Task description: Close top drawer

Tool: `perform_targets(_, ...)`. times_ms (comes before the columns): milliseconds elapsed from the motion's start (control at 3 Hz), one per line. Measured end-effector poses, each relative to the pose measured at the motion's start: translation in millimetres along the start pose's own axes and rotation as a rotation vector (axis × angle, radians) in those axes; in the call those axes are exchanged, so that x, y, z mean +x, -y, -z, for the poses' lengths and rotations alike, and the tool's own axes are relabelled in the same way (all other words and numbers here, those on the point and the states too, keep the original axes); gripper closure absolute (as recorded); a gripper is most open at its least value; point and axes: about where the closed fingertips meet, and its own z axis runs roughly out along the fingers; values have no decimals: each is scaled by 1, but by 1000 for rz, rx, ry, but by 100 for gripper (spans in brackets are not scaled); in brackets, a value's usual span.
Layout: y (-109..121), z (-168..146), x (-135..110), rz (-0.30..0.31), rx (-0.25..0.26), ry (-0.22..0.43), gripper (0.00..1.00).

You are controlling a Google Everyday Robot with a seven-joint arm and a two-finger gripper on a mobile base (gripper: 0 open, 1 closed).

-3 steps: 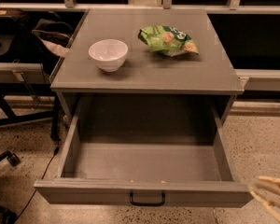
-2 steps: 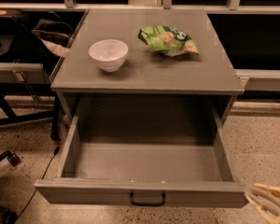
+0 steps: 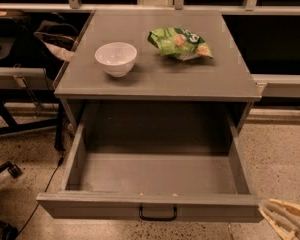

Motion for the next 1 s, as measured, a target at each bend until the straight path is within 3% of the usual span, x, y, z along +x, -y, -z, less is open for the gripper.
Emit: perform_targets(1000, -6, -30, 54, -170, -5, -27, 100)
